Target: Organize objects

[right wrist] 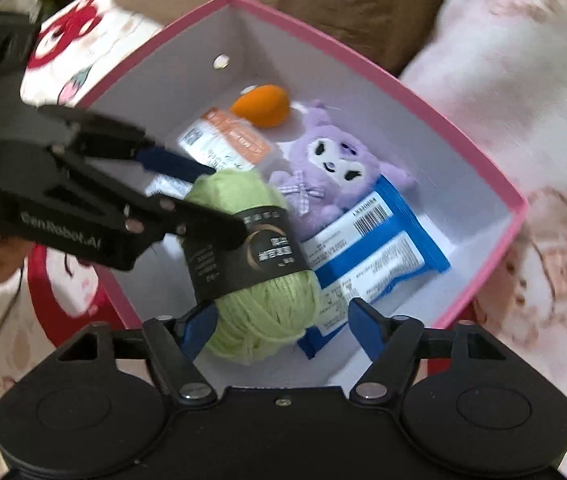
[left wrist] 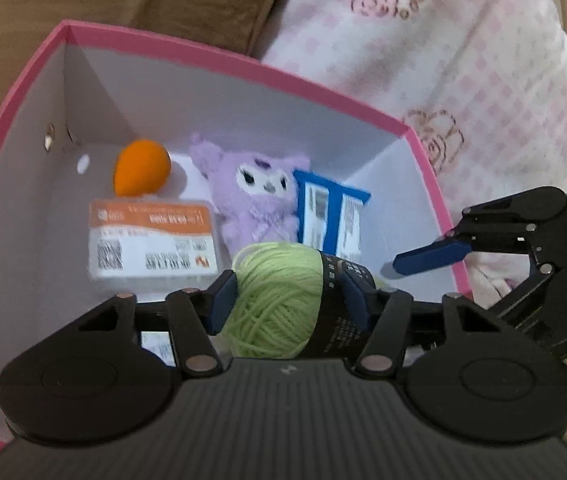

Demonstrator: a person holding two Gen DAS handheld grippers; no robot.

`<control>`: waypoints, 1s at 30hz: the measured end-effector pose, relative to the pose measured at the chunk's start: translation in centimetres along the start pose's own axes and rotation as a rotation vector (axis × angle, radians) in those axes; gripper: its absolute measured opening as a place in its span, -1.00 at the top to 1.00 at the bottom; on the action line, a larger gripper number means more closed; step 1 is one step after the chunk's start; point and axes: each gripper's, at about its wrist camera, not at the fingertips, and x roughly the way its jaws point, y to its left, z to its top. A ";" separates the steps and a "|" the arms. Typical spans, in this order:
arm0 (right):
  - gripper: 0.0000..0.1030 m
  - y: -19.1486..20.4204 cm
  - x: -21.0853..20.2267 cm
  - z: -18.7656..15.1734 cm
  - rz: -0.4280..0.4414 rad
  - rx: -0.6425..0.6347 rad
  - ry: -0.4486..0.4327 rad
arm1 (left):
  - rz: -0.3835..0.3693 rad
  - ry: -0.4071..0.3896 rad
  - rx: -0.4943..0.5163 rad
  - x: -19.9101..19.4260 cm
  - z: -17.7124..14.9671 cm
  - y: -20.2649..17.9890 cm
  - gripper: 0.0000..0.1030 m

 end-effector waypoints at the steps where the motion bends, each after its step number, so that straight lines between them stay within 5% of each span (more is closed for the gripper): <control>1: -0.18 0.0 -0.1 -0.4 0.003 0.024 -0.011 | -0.005 0.024 -0.010 0.1 -0.1 0.0 0.00; 3: 0.11 -0.1 -0.2 -0.9 0.012 0.059 -0.023 | -0.016 0.076 -0.028 0.2 -0.5 -0.3 0.04; 5: 0.19 0.0 -0.3 -1.4 0.002 0.076 -0.047 | 0.005 0.090 -0.029 0.2 -0.9 -0.8 0.04; 12: 0.19 0.6 0.0 -2.5 -0.003 0.141 -0.113 | 0.050 0.128 -0.054 0.3 -0.9 -1.3 0.04; 20: 0.14 1.6 -0.1 -3.8 -0.070 0.224 -0.167 | 0.062 0.105 -0.046 0.7 -0.9 -1.8 -0.01; 30: -0.19 4.1 -3.4 -5.6 -0.160 0.282 -0.278 | 0.132 0.087 0.008 -2.5 -1.0 -3.2 -0.02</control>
